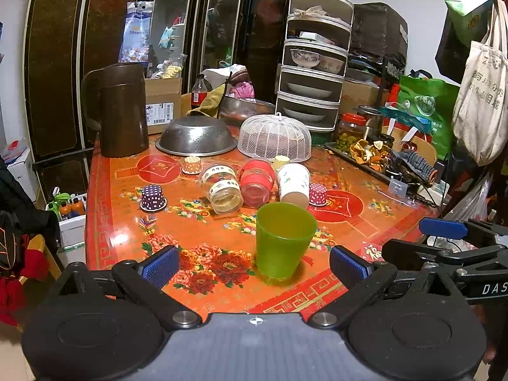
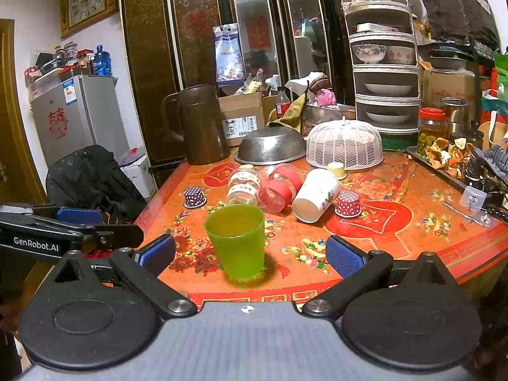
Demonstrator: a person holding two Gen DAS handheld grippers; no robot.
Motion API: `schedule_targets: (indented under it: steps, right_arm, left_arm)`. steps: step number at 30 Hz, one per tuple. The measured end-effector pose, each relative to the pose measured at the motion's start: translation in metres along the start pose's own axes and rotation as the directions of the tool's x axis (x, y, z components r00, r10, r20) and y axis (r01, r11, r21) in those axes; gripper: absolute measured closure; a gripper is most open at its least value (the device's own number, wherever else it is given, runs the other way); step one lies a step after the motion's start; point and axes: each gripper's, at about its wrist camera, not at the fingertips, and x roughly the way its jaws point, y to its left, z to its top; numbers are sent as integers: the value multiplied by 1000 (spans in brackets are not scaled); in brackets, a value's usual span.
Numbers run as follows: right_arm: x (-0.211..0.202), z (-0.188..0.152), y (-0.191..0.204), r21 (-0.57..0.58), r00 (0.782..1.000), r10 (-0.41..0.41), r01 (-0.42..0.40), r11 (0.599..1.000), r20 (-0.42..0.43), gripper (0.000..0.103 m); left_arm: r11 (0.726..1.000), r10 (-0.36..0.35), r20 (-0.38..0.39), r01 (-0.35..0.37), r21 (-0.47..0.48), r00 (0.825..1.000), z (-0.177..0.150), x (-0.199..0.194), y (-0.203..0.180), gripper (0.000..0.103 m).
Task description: Flip cup upright
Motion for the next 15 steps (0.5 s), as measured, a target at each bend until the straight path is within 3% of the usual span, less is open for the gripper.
schedule_targets:
  steps: [15]
  right_arm:
    - [-2, 0, -2, 3, 1000, -4, 4, 1000, 4, 1]
  left_arm:
    - [1000, 0, -10, 0, 5, 1000, -2, 4, -5, 1]
